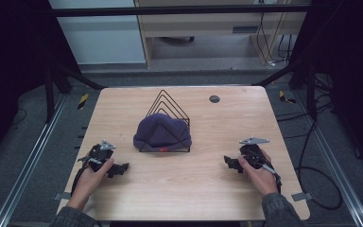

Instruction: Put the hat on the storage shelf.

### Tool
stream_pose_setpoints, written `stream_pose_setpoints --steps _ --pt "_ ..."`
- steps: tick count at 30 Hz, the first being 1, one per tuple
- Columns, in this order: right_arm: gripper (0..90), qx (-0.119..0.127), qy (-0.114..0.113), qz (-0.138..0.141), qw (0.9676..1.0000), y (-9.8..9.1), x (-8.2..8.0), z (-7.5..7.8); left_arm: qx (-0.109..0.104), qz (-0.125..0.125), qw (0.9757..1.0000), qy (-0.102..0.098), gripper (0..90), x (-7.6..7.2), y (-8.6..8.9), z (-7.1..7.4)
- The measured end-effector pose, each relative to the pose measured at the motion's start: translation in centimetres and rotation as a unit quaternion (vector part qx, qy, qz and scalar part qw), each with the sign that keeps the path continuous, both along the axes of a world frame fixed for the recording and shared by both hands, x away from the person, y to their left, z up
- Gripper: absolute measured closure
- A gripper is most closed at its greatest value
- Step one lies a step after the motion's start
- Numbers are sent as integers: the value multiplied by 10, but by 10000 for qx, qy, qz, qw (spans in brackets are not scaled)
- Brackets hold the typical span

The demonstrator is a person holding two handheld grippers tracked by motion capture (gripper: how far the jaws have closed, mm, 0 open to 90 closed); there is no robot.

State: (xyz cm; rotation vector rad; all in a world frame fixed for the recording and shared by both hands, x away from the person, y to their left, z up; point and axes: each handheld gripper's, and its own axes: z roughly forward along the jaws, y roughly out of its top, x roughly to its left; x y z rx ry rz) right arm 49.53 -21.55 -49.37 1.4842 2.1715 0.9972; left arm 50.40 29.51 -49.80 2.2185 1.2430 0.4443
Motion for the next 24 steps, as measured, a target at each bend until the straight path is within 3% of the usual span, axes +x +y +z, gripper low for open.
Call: stream_pose_setpoints --steps 7,12,24 --pt "104 -110 -3 -2 9999 4 -3 -10 -3 -10 10000 1 0 0 0 0" --pt "81 -393 -396 -93 9984 12 -10 -17 11 -23 10000 -10 0 0 0 0" --pt "76 -442 -432 -61 9981 16 -16 -18 -8 -19 10000 -36 0 0 -1 0"
